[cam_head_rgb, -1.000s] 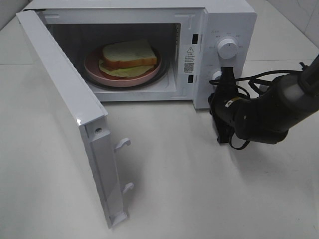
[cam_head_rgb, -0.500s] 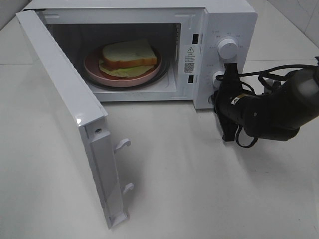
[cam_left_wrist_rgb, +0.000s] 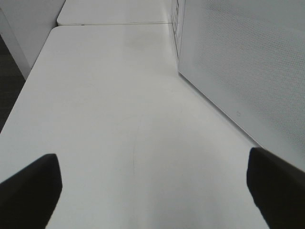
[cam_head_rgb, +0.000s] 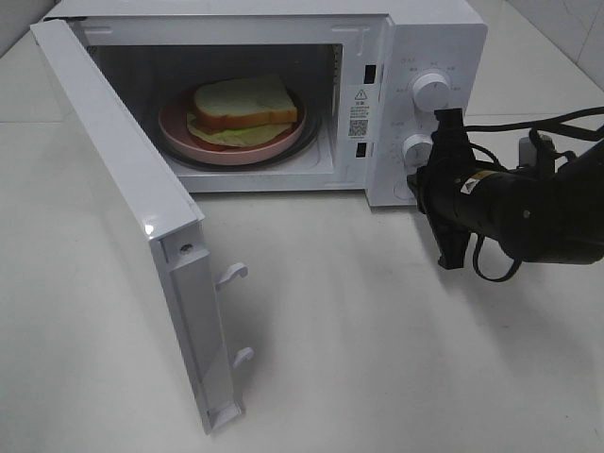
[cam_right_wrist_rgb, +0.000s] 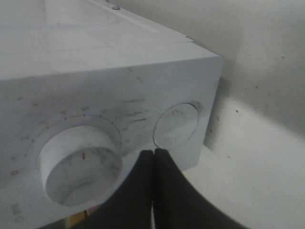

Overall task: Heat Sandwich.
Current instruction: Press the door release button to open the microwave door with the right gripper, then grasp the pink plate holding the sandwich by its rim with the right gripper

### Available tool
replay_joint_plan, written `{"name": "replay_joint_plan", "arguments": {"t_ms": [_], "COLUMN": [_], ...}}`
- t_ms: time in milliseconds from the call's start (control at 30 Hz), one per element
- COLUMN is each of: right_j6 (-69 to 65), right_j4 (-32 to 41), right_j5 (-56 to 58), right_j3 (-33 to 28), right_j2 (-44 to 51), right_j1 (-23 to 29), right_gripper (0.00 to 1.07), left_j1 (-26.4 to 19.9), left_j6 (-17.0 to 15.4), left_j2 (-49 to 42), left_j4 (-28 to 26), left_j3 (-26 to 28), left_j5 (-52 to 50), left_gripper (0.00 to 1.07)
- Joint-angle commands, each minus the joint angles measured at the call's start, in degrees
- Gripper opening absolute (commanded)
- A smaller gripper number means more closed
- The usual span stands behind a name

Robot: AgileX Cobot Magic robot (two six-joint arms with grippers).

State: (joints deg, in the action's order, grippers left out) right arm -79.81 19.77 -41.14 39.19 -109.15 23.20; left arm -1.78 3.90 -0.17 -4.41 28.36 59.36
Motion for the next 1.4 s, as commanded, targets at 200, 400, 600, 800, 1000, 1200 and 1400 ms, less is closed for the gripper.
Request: {"name": "replay_joint_plan", "arguments": {"t_ms": [200,400,600,800,1000,1200,1400], "right_j6": [0.46,3.55,9.57,19.60,34.32,48.53,57.87], "right_j4": [-3.90,-7.56,-9.22,-9.45,-9.45,-9.45,-9.17], "right_j5": [5.04,14.32,22.23,34.03,48.41,61.19,66.41], "right_j3": [-4.64,-5.90,-5.79,-5.67,-2.69,3.15,5.79], "right_j2": [6.53,12.09,16.33,20.91,23.78,23.78,23.78], "right_j1": [-0.29,-0.29,-0.29,-0.29,-0.29,-0.29,-0.29], "right_gripper": [0.02,0.05,0.06,0.08,0.08,0.09,0.10], "left_j1": [-0.23,-0.23,-0.23,-0.23,-0.23,-0.23,-0.23], "left_j6": [-0.23,-0.23,-0.23,-0.23,-0.23,-0.23,-0.23], "left_j2": [-1.26,-1.26,-1.26,-1.26,-1.26,-1.26,-1.26], "left_j4": [-0.29,-0.29,-0.29,-0.29,-0.29,-0.29,-0.29], "left_j3": [-0.11,-0.11,-0.11,-0.11,-0.11,-0.11,-0.11], "left_j5": [-0.40,-0.40,-0.40,-0.40,-0.40,-0.40,-0.40], "left_gripper": [1.01,1.01,1.01,1.01,1.01,1.01,1.01]}}
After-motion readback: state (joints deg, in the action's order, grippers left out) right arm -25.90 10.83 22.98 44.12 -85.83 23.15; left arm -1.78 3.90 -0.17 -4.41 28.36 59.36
